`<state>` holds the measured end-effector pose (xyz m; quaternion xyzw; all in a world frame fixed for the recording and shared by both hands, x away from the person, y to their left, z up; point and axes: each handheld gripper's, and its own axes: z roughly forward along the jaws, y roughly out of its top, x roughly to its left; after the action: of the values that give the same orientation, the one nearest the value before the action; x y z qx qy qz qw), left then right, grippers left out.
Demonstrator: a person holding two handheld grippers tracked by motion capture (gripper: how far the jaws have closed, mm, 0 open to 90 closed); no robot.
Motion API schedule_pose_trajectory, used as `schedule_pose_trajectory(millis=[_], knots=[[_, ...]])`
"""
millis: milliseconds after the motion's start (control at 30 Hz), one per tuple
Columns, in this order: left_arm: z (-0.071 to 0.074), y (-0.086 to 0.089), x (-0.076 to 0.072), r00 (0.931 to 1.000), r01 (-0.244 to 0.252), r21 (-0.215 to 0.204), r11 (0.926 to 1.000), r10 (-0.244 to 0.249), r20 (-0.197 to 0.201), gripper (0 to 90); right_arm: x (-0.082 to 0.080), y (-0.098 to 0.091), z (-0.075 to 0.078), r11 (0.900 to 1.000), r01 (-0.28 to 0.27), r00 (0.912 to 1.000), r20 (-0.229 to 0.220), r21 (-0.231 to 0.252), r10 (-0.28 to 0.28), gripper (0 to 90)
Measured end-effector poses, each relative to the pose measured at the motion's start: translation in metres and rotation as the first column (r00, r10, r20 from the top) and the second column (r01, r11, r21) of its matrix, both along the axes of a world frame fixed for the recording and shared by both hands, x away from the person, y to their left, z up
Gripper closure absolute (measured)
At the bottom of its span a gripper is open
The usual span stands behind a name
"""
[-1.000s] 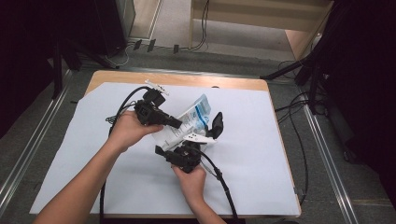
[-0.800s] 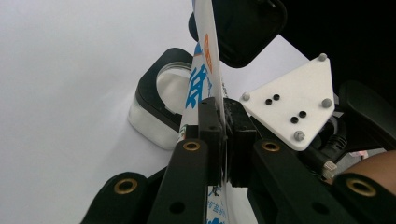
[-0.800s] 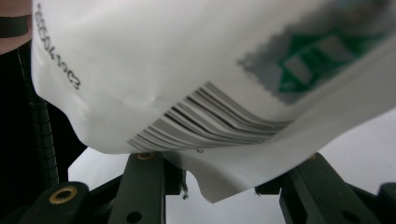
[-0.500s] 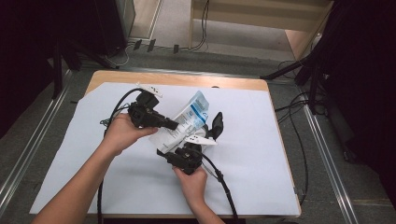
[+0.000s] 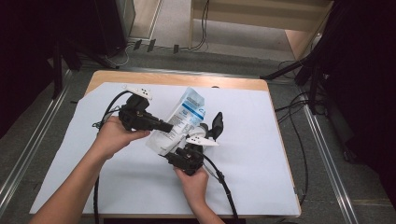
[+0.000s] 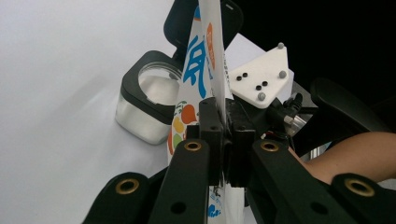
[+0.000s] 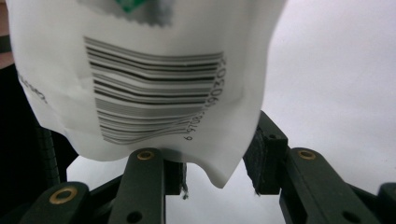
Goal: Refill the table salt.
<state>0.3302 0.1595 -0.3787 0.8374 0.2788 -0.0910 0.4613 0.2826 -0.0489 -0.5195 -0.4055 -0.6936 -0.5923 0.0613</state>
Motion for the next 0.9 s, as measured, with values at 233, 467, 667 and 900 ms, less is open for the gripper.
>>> schedule_pose_trajectory(millis=[233, 467, 667, 900], knots=[[0.002, 0.014, -0.011, 0.9988, 0.025, -0.035, 0.9991, -0.024, 0.043, 88.9, -0.003, -0.003, 0.005, 1.0, -0.001, 0.9999, 0.01, 0.003, 0.001, 63.9], [-0.002, 0.025, -0.02, 0.9975, 0.026, -0.066, 0.9975, -0.022, 0.068, 88.9, -0.002, -0.006, 0.007, 1.0, 0.005, 0.9999, 0.013, -0.001, -0.005, 63.9], [-0.006, 0.033, -0.026, 0.9977, 0.015, -0.077, 0.9969, -0.01, 0.067, 88.9, -0.004, -0.005, 0.011, 0.9995, -0.009, 0.9996, 0.025, -0.03, 0.01, 64.1], [-0.009, 0.037, -0.032, 0.9988, 0.01, -0.03, 0.9995, -0.009, 0.048, 88.9, -0.004, -0.005, 0.013, 0.9967, -0.026, 0.9994, 0.022, -0.077, 0.027, 64.1]])
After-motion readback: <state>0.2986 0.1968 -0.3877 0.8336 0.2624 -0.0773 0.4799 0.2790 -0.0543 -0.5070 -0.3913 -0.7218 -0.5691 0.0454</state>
